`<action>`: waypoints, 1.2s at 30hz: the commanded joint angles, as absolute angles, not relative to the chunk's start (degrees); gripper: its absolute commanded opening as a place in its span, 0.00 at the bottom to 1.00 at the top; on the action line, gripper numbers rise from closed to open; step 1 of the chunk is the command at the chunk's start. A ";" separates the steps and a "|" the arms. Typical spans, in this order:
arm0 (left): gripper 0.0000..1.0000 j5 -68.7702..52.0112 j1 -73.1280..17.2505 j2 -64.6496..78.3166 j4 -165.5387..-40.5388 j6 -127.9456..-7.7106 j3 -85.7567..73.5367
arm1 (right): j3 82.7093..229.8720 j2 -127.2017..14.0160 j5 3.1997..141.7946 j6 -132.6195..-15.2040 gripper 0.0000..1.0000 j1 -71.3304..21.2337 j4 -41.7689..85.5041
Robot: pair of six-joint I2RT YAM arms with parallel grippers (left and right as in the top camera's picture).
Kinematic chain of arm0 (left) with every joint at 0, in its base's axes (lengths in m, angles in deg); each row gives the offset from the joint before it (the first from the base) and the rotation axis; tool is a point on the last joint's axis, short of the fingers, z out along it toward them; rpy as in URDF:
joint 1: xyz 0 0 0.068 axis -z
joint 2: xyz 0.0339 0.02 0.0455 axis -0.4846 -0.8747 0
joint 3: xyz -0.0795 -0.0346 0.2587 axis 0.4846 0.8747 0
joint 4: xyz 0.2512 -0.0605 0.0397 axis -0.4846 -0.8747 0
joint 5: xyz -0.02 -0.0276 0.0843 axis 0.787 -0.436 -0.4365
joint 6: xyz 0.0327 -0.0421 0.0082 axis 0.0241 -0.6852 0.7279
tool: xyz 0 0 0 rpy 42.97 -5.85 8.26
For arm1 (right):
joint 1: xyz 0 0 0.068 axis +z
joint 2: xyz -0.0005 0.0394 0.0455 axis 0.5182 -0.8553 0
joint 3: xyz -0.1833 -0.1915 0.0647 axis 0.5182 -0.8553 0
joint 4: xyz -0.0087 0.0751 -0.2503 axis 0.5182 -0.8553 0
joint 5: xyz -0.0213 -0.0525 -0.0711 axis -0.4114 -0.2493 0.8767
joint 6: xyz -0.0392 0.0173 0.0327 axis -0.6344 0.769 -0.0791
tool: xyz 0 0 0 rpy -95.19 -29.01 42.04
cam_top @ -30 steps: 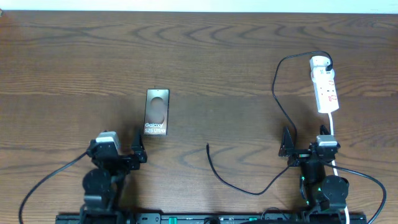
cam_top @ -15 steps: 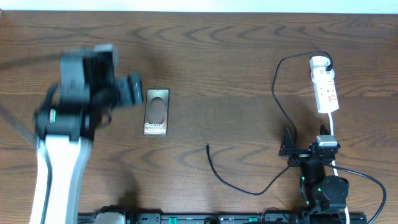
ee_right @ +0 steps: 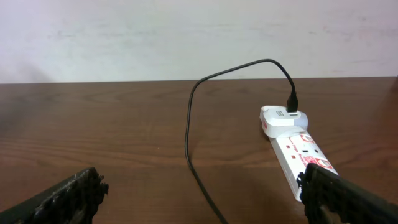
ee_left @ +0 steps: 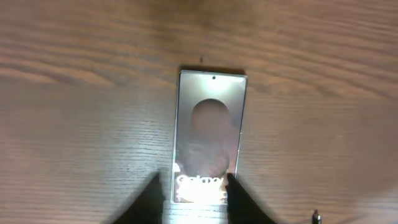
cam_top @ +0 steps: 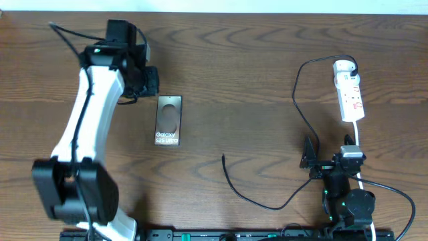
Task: Plug charger to phone and switch on socket
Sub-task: 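Move the left gripper forward over the silver phone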
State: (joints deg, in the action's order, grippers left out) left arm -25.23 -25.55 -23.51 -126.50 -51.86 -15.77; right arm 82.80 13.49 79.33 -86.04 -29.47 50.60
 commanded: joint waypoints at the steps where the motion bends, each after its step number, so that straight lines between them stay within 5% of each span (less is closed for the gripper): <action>1: 0.98 -24.60 -25.70 -25.53 -126.85 -51.77 -16.58 | 82.73 13.80 79.79 -86.17 0.99 -29.34 50.34; 36: 0.98 -31.50 -19.51 -29.37 -116.40 -56.36 -4.65 | 82.73 13.80 79.79 -86.20 0.99 -29.34 50.34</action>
